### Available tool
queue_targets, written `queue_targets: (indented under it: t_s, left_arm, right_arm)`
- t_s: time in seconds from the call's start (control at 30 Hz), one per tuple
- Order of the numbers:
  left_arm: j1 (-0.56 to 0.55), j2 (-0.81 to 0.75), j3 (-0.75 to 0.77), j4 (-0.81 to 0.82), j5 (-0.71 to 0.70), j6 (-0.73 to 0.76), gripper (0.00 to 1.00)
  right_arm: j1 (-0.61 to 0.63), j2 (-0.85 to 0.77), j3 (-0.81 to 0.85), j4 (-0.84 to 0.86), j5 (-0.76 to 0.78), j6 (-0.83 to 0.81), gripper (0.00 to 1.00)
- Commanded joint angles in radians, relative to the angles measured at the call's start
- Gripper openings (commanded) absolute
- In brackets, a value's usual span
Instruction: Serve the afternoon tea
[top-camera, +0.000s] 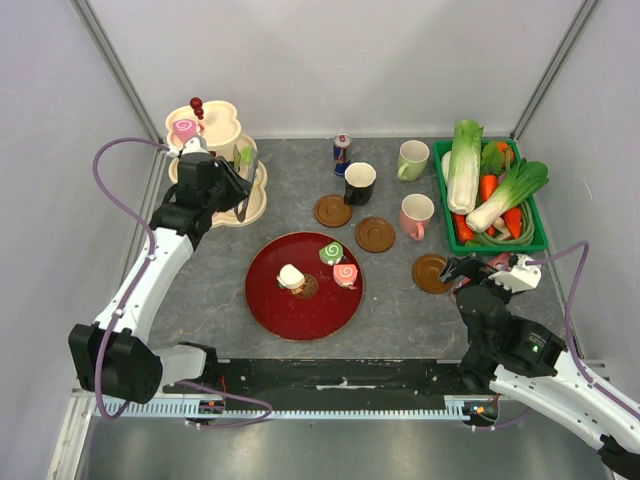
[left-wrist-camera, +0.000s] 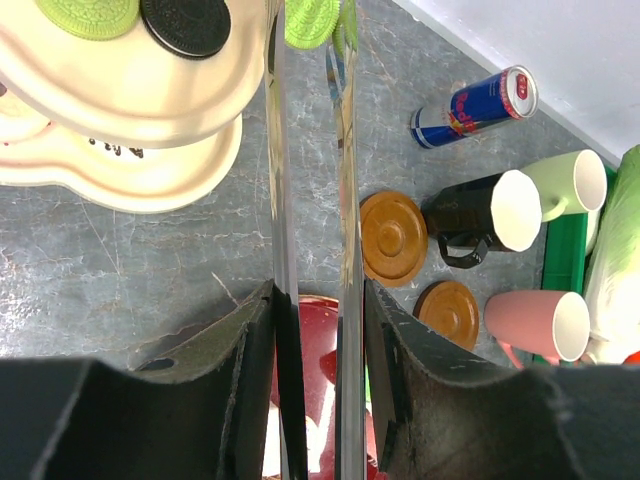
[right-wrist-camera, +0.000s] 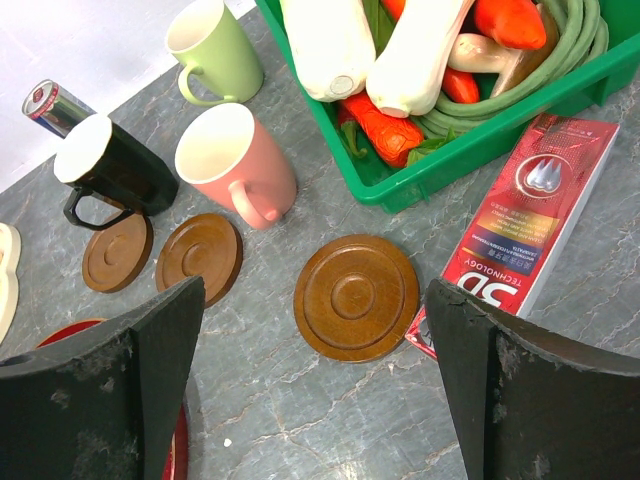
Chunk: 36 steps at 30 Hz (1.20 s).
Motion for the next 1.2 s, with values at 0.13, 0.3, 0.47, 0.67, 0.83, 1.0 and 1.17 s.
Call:
queue_targets:
  t_s: [0.13,0.3,0.47,0.67,0.83,1.0,1.17]
  left_arm:
    - [0.012,0.032,0.034,0.072,-0.06,0.023,0.44]
    - [0.021,0.047,0.028,0.099,-0.058,0.014,0.44]
    - [0.024,0.05,0.01,0.139,-0.089,0.002,0.44]
    - [0.036,0.076,0.019,0.151,-0.104,-0.003,0.44]
    - [0.047,0.112,0.034,0.151,-0.1,-0.009,0.45]
    - [0.05,0.126,0.036,0.156,-0.089,-0.008,0.48]
    - [0.05,0.115,0.034,0.158,-0.086,-0.006,0.5]
  right_arm:
    - [0.0,0.0,0.003,0.002,0.047,0.022,0.98]
    - [0.0,-0.002,0.001,-0.001,0.044,0.023,0.98]
    - [0.0,0.003,-0.004,-0.003,0.047,0.027,0.98]
    - [0.0,0.005,-0.004,-0.003,0.053,0.027,0.98]
    - [0.0,0.005,-0.004,-0.004,0.053,0.027,0.98]
    - [0.0,0.006,-0.004,-0.004,0.055,0.028,0.98]
    - [0.0,0.012,-0.002,-0.003,0.055,0.028,0.98]
